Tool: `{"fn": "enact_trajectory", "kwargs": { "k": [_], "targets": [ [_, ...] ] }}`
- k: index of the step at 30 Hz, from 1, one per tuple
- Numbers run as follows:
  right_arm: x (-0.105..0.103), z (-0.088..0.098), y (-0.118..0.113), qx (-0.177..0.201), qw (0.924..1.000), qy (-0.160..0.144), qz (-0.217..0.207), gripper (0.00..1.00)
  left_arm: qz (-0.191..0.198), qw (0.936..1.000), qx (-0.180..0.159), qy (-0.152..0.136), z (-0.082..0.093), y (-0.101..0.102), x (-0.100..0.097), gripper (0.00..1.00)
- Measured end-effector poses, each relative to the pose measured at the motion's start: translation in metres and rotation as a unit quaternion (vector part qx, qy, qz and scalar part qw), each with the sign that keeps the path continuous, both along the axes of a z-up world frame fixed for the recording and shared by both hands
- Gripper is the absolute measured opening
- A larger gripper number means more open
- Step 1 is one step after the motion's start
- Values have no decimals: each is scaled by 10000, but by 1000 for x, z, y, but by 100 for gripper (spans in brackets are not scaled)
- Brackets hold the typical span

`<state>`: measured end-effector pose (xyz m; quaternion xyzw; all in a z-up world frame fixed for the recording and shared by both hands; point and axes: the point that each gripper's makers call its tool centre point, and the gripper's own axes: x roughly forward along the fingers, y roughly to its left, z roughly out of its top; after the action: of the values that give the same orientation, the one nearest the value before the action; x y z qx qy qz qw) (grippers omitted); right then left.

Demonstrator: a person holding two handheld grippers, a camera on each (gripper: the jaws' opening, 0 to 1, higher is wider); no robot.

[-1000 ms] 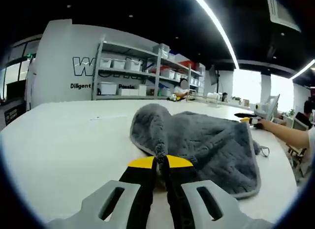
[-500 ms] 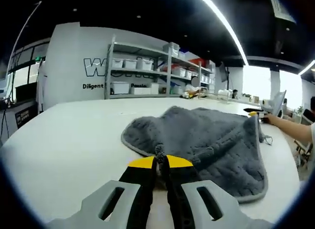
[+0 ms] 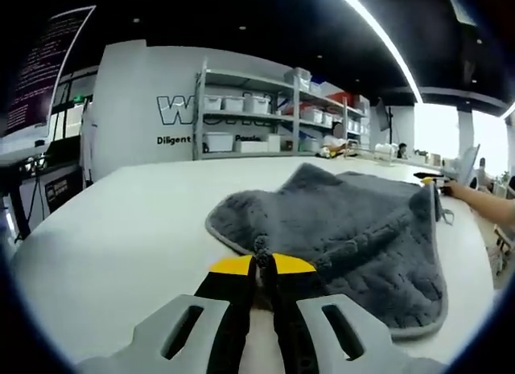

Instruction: Open the folded towel by lifting each exposed corner and separating the folded layers until the towel lies flat within the target outline without major curled edges

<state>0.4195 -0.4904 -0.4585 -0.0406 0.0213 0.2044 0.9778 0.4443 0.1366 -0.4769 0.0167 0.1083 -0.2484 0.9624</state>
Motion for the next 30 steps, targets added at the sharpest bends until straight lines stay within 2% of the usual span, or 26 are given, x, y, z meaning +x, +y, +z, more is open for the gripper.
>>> {"fn": "enact_trajectory", "kwargs": {
  "k": [6,16,30],
  "targets": [
    [-1,0,1,-11,10000,3,-3,65,248,9996,138,-68,-1,26,-12,7],
    [1,-1,-1,-38,10000,25,-11,65,468,9983,325,-121,-2,53,-23,7],
    [1,0,-2,-30,10000,15,-25,65,539,9974,454,-156,-3,69,-35,7]
  ]
}}
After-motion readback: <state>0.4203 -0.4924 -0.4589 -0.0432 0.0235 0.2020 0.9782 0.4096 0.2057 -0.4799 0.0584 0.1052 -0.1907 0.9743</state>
